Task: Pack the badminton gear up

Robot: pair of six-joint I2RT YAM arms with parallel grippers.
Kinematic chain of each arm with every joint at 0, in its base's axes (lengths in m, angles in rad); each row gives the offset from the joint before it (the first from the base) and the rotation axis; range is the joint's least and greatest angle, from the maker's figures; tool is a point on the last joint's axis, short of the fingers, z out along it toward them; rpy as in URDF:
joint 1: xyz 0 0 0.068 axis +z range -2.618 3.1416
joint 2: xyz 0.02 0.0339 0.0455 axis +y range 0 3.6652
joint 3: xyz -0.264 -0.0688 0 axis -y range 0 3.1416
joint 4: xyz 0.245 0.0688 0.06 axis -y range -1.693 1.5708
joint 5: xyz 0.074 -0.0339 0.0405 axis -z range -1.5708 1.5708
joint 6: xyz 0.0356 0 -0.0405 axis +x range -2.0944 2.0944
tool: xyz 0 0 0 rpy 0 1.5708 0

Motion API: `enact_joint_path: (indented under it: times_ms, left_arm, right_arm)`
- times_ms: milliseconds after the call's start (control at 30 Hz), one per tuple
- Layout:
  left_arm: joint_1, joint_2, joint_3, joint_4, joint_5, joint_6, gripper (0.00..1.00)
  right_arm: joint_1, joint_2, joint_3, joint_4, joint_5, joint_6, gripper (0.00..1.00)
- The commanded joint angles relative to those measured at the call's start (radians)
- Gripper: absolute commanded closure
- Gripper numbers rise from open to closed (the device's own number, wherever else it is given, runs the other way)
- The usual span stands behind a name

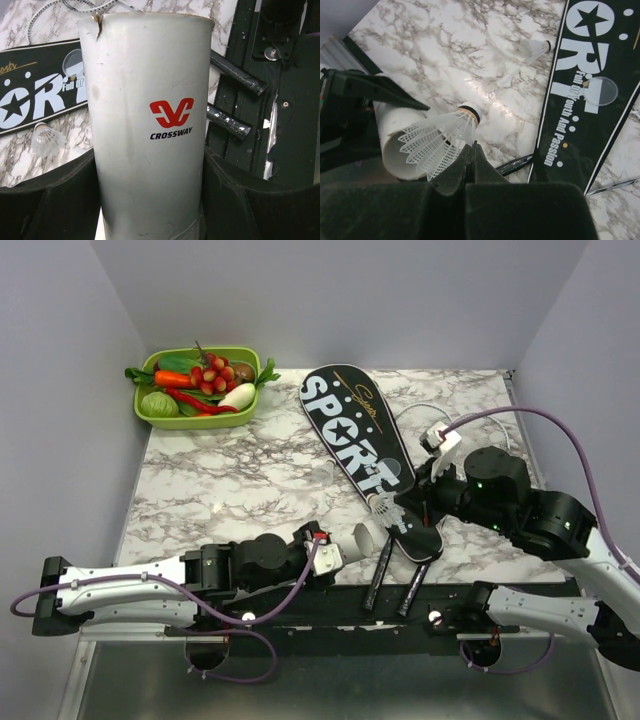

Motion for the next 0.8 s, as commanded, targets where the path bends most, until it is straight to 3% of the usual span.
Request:
enact_joint_path:
  times_ms: [0, 367, 767]
  left_arm:
    - [-0.006, -0.06, -0.021, -0.001, 0.032, 0.094, 1.0]
    - [-0.004, -0.189, -0.102, 0.051, 0.072, 0.1, 1.0]
    - [-0.006, -0.179, -0.09, 0.039, 0.106, 0.086, 1.0]
  right_arm:
    - [0.006, -0.077, 0.03, -0.098, -0.2, -0.026, 0.99]
    - [0.007, -0.12, -0.016, -0.098, -0.45, -0.029, 0.99]
    - [0.007, -0.01, -0.068, 0.08, -0.51, 0.0, 0.99]
